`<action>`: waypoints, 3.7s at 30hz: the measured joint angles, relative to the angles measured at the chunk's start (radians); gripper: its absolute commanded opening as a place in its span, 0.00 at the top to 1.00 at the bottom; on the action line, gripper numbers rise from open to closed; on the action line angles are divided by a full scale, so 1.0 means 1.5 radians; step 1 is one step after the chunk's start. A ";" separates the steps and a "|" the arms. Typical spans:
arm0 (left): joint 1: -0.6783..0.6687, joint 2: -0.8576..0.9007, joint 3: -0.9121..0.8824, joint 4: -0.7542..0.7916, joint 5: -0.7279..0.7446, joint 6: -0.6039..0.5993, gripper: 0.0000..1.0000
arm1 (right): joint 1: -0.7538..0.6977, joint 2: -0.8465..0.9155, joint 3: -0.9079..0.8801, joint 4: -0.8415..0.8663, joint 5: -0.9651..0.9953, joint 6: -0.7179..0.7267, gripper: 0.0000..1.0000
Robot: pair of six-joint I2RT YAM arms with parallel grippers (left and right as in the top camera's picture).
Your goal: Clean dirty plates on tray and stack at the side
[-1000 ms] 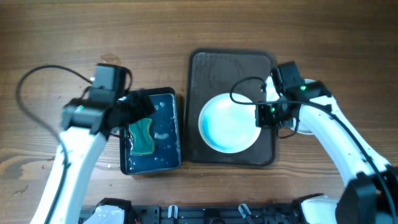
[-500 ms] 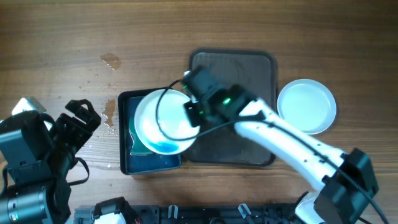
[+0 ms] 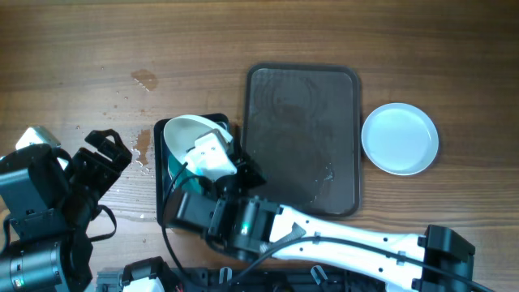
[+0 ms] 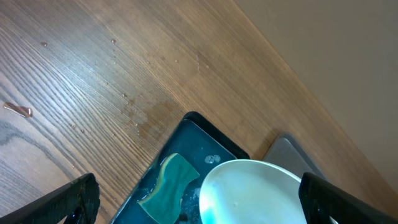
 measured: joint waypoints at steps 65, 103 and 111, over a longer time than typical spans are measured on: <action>0.000 0.000 0.000 0.000 0.000 0.000 0.00 | 0.015 0.000 0.000 0.143 0.078 -0.174 0.96; 0.000 0.000 0.000 -0.001 0.000 0.000 0.00 | -1.219 -0.075 -0.314 -0.002 -0.904 0.014 0.54; 0.000 0.000 0.000 -0.002 0.000 0.000 0.00 | -1.103 -0.416 -0.284 -0.060 -1.020 -0.062 0.54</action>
